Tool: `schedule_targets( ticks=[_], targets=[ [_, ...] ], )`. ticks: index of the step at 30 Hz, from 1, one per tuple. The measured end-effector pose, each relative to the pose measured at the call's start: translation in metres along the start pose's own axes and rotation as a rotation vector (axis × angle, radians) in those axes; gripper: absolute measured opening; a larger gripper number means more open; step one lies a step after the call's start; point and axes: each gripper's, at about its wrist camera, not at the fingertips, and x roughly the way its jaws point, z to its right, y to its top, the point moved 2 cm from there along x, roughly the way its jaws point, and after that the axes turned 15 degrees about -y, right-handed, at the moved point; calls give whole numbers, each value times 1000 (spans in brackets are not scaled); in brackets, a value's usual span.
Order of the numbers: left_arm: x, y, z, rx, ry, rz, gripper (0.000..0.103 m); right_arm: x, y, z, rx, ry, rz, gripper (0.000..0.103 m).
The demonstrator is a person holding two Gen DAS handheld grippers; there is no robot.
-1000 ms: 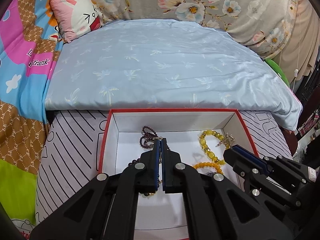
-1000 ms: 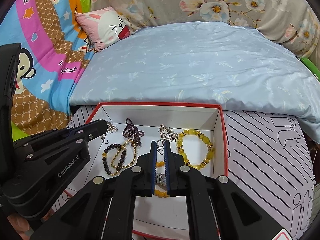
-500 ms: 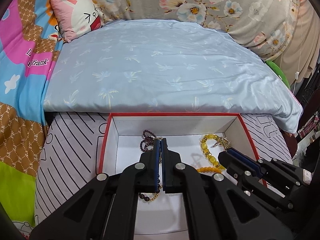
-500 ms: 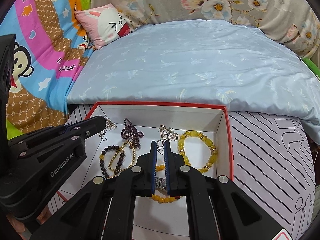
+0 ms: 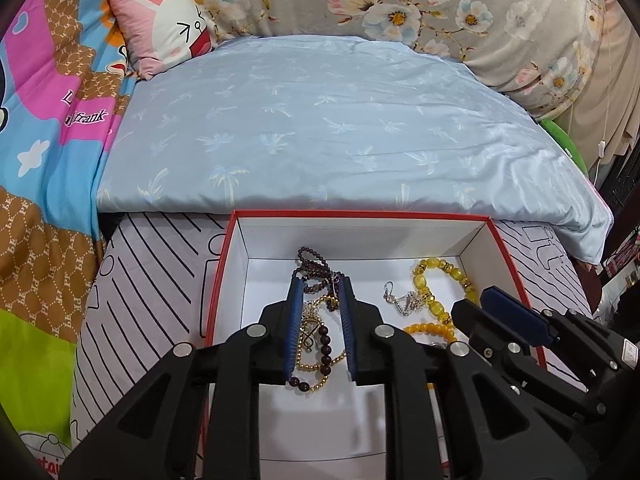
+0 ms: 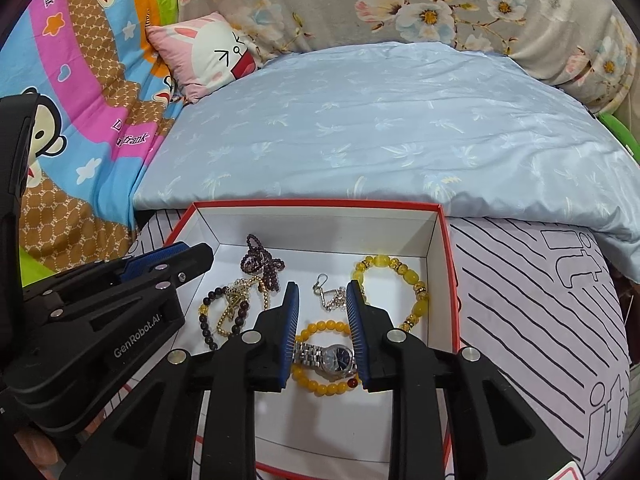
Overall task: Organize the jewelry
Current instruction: 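Withdraw both tools from the box back to the remaining jewelry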
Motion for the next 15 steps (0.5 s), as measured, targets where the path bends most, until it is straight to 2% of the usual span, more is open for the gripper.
schedule_targets(
  ticks=[15],
  targets=[
    [-21, -18, 3, -25, 0, -4, 18, -24, -20, 1, 1, 10, 0, 25]
  ],
)
